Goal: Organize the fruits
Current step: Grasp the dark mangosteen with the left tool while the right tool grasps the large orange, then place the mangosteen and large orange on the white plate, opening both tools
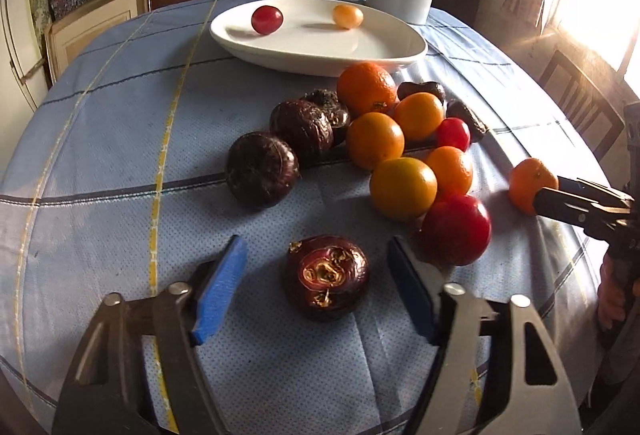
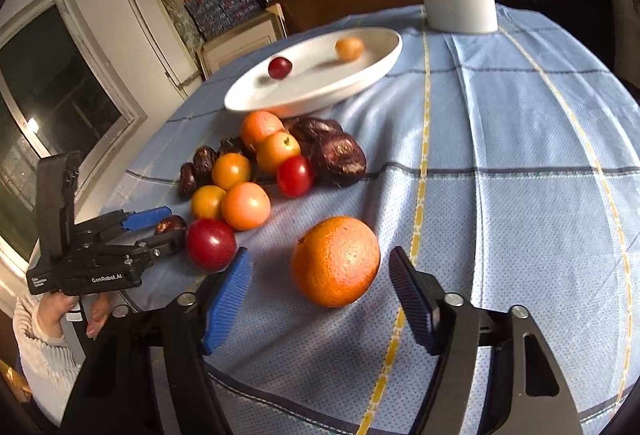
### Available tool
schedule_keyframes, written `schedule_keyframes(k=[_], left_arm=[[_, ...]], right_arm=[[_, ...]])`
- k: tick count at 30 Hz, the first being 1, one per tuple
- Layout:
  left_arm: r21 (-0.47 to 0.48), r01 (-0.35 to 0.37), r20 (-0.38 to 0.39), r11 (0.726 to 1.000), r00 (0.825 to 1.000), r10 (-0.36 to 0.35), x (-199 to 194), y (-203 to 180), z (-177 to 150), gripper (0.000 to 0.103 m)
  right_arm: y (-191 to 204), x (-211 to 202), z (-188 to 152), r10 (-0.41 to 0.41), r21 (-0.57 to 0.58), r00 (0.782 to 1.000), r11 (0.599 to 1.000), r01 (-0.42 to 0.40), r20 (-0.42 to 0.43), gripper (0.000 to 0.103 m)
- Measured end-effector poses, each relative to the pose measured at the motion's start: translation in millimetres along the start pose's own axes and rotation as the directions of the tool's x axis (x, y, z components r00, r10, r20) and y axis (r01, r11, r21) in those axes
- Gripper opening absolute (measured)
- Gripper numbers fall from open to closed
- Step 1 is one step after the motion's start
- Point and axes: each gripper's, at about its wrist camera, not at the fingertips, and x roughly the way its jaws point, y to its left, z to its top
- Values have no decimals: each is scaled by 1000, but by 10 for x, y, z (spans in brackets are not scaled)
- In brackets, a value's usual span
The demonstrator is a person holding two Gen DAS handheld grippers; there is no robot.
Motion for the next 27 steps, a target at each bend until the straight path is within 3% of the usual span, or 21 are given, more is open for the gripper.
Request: schedule_keyframes(k=[3, 4, 5, 6, 10, 16, 20, 27], left_arm=[[-2, 1, 3, 1000, 1000, -1, -8, 0, 12, 59], [-5, 1, 5, 1000, 1000, -1, -10, 5, 14, 54], [-8, 7, 8, 1000, 1000, -7, -17, 11, 15, 43], [-7, 18, 12, 1000, 1000, -18, -25, 10, 15, 40], [-3, 20, 19, 1000, 1000, -20, -38, 4, 24, 40], [-43, 38, 106, 998, 994, -33, -222, 88, 29, 40], [-47, 26, 152, 999, 988, -19, -297, 141, 335, 40], [-37, 13, 192, 999, 981, -6, -149, 181, 1136, 40]], right_arm=[[-35, 69, 9, 9, 20, 999, 1000, -8, -31, 57], [-34, 72, 10, 8, 20, 999, 1000, -8, -33, 54], [-30, 76, 8, 6, 19, 999, 1000, -5, -36, 52], [-31, 73, 5, 3, 22, 999, 1000, -2, -35, 44], [-76, 58, -7, 36, 50, 999, 998, -34, -30, 43], [-91, 0, -14, 61, 69, 998, 996, -61, -2, 43], [-31, -57, 130, 57, 41, 998, 997, -58, 34, 43], [126, -47, 855, 44, 17, 995, 999, -45, 91, 43]])
